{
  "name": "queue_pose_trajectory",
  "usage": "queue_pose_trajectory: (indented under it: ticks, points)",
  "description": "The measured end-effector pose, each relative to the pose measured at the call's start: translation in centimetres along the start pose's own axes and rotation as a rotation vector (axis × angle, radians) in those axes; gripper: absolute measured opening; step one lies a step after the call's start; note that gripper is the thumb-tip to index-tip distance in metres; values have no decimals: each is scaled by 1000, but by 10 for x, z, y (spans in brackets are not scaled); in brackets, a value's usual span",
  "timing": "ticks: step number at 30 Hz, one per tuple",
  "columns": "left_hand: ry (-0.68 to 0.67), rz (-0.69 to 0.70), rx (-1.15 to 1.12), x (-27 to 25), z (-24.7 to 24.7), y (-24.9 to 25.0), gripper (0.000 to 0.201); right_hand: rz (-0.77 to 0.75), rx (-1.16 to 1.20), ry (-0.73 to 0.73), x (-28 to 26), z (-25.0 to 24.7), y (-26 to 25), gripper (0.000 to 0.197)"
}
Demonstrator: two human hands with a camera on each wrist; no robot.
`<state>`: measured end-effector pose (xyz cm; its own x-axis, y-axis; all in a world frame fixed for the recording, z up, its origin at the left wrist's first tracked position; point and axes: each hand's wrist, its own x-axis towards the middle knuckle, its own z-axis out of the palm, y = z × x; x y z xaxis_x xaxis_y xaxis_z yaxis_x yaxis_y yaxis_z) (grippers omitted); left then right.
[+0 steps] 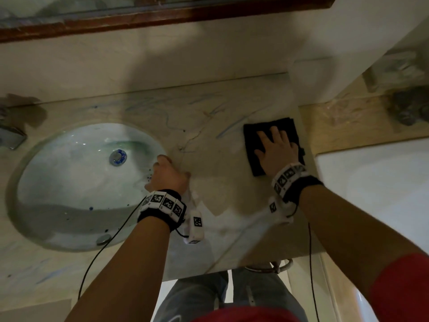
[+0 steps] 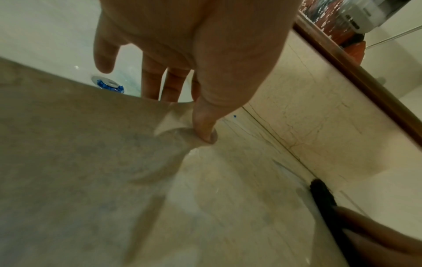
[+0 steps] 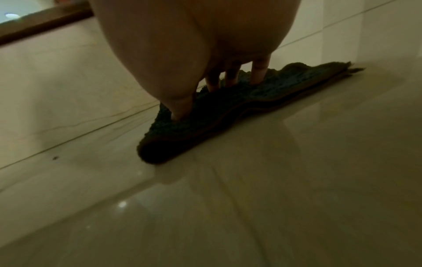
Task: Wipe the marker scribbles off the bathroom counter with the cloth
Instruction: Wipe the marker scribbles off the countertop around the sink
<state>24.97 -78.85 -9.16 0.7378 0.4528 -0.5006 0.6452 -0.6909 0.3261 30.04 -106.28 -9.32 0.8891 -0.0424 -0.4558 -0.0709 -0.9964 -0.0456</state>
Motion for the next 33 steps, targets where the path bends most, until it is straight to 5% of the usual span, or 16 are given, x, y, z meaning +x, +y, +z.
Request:
queue_pose_trajectory:
  ticks: [4, 12, 21, 28, 33]
  points:
    - [-3, 1, 4, 4, 1, -2, 60, 19, 29, -47, 40, -23, -5, 60]
    - [6, -8, 9, 4, 3, -1, 59, -123, -90, 23, -31, 17, -10, 54]
    - [-22, -9, -6, 6, 2, -1, 59, -57, -24, -58, 31, -17, -36, 57]
    - [-31, -10, -15, 5, 2, -2, 60, -248, -131, 1, -30, 17, -30, 55]
    - [-28, -6, -17, 4, 1, -3, 59, -229, -97, 9, 3, 7, -51, 55]
